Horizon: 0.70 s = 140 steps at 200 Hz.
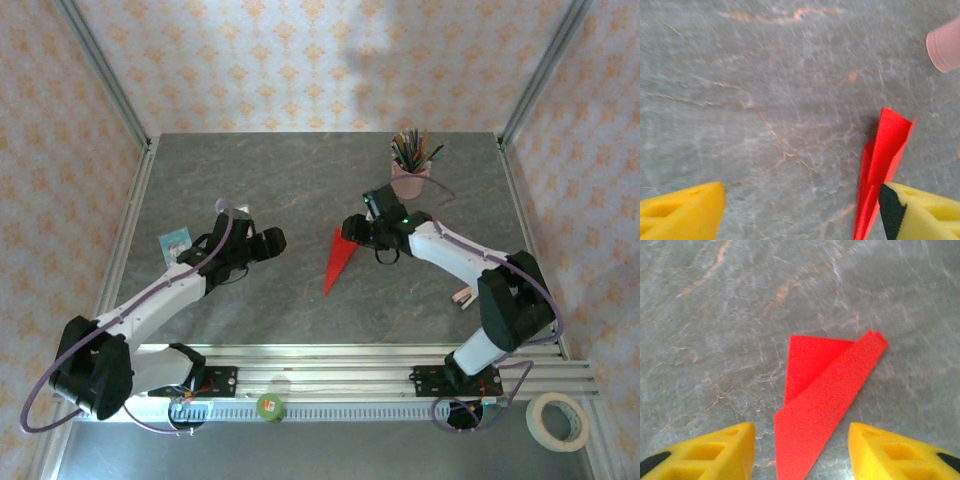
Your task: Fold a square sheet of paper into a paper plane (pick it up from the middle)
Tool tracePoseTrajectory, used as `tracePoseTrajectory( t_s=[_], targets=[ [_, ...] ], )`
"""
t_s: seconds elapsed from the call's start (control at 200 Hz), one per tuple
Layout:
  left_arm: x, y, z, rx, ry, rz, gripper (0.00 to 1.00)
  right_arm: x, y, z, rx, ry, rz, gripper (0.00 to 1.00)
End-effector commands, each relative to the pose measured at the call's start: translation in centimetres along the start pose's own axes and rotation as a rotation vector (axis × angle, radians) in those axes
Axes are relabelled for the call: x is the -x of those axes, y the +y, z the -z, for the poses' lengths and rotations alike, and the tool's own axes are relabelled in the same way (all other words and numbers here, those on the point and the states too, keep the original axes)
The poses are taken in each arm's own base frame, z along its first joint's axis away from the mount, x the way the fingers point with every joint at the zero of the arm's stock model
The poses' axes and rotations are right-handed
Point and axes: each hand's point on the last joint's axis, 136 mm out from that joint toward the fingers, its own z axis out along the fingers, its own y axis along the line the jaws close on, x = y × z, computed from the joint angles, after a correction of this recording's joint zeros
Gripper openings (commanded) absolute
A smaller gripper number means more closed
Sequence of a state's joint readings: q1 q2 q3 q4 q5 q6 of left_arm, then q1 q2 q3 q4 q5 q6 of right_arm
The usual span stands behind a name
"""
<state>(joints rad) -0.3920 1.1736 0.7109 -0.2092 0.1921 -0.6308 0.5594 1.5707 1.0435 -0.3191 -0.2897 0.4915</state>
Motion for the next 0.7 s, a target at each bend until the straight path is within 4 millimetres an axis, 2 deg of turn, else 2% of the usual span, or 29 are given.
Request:
tracePoseTrajectory(
  t_s=[0.0,0.155,0.265,0.42,0.696],
  targets=[
    [0.7,1.9,0.5,0.052,-0.063,0.011,0.88,-0.9,-1.6,0.2,-0.148,-0.040,-0.063,0.56],
    [1.0,2.9,0.5,0.051,-0.085,0.017,0.94,-2.3,-0.5,-1.4,-0.195,-0.037,-0.077,0.58],
    [0.9,3.5,0.1,0.064,-0.073,0.015,0.94,-3.2,0.2,-2.7,-0.235,-0.028,-0.074,0.58],
    [0.6,4.2,-0.3,0.079,-0.059,-0.020,0.95,-3.5,-0.3,-3.9,-0.322,-0.035,-0.093,0.57],
    [0.4,4.7,-1.1,0.096,-0.030,-0.041,0.95,-3.8,-1.1,-4.5,-0.378,-0.031,-0.110,0.55]
  ],
)
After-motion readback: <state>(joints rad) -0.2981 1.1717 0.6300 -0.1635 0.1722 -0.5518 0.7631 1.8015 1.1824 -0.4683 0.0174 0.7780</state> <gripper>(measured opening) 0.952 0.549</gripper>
